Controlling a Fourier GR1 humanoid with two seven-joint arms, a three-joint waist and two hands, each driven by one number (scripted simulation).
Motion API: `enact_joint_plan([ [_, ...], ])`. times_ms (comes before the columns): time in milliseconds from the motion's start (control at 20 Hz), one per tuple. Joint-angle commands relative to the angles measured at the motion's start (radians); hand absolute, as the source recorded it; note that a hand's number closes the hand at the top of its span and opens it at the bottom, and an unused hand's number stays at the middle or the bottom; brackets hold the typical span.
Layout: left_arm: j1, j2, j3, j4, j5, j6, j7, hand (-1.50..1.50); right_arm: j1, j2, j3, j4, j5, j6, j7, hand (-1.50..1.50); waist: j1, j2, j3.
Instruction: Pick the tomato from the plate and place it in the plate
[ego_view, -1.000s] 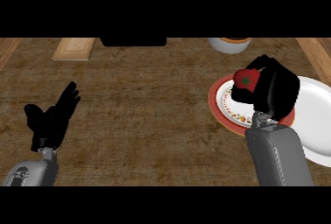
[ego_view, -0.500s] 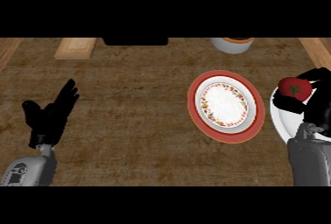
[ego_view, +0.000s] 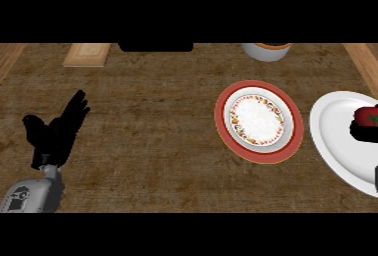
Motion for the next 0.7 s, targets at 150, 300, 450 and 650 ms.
enact_joint_plan([
  [150, -0.029, -0.061, -0.05, -0.042, -0.045, 0.061, 0.07, 0.0, 0.002, -0.066, -0.12, 0.136, -0.264, 0.134, -0.126, -1.5, -0.004, -0.002, 0.0],
  [300, 0.004, -0.037, -0.028, -0.036, -0.036, 0.026, 0.017, 0.0, 0.009, -0.081, -0.133, 0.306, -0.298, 0.04, -0.341, -1.5, 0.005, 0.0, 0.001],
  [450, 0.008, -0.066, -0.033, 0.002, -0.054, 0.045, -0.009, 0.0, -0.032, -0.09, -0.122, 0.268, -0.294, -0.022, -0.388, -1.5, 0.002, 0.0, 0.0],
  [650, 0.018, -0.01, 0.016, -0.002, -0.014, -0.002, -0.014, 0.0, -0.026, -0.04, -0.138, 0.112, -0.425, -0.03, -0.526, -1.5, -0.005, -0.005, 0.001],
])
